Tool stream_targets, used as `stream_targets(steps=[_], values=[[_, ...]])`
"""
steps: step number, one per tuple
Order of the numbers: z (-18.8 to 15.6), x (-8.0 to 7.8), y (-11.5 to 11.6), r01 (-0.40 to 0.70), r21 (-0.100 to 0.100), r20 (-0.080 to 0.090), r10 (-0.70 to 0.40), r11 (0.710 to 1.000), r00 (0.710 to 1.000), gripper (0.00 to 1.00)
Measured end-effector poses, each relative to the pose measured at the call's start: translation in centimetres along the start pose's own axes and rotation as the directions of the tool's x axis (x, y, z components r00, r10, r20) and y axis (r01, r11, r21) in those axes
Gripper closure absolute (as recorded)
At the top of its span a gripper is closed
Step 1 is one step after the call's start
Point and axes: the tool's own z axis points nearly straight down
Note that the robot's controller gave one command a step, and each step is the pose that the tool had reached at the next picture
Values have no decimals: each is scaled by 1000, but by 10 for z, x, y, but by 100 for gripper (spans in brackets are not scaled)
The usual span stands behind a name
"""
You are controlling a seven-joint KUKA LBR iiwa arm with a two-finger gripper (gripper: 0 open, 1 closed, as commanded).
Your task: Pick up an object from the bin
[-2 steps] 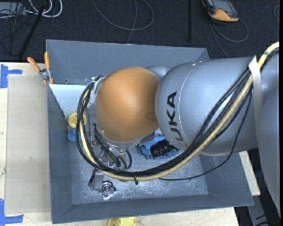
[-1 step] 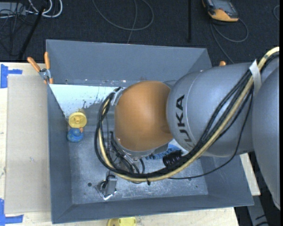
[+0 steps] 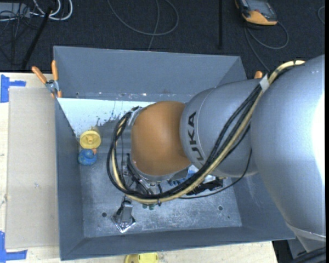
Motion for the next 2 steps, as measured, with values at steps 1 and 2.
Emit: stream_targets(steps=[1,2], values=[[8,-5,-42,64,5,-17,-64,998,998,0],[-32,-59,-26,48,3,-4,-48,999,999,0]])
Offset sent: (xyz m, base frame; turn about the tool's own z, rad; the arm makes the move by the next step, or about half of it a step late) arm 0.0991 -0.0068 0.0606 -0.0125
